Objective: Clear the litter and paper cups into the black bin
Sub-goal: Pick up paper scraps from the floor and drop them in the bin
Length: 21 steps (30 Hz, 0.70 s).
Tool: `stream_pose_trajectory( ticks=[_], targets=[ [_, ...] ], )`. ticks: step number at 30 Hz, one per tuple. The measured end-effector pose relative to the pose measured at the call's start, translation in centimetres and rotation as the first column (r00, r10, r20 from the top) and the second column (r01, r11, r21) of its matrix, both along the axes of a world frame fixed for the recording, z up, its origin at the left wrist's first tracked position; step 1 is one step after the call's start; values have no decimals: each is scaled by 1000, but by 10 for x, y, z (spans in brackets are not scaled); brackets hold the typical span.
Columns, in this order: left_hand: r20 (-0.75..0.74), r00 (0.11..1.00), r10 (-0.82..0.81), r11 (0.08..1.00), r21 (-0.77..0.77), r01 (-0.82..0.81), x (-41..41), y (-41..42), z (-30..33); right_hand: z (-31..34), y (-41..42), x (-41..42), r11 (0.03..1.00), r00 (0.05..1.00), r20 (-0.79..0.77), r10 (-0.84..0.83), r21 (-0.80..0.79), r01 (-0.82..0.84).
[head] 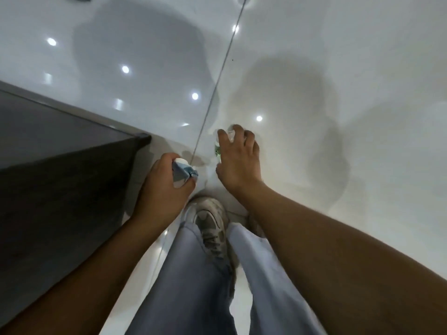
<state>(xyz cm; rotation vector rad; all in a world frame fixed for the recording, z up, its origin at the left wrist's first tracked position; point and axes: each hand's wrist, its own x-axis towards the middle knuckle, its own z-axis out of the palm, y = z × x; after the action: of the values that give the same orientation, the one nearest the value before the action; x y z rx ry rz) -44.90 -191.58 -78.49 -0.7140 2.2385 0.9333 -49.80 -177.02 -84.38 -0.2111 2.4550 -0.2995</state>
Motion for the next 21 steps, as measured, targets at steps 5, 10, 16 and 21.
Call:
stream_pose_trajectory(
  ticks=[5,10,16,21],
  targets=[
    [38,999,-33,999,-2,33,-3,-4,7,10,10,10,1000,1000,-5,25,-9,-25],
    [72,995,-63,998,-21,64,-10,6,76,95,20,6,1000,999,31,-20,1,20],
    [13,991,-137,990,-24,137,-35,32,248,278,46,-1,993,993,52,-107,-34,109],
    [-83,970,-229,973,22,232,-66,55,398,440,72,-5,987,988,16,-153,-48,154]
  ],
)
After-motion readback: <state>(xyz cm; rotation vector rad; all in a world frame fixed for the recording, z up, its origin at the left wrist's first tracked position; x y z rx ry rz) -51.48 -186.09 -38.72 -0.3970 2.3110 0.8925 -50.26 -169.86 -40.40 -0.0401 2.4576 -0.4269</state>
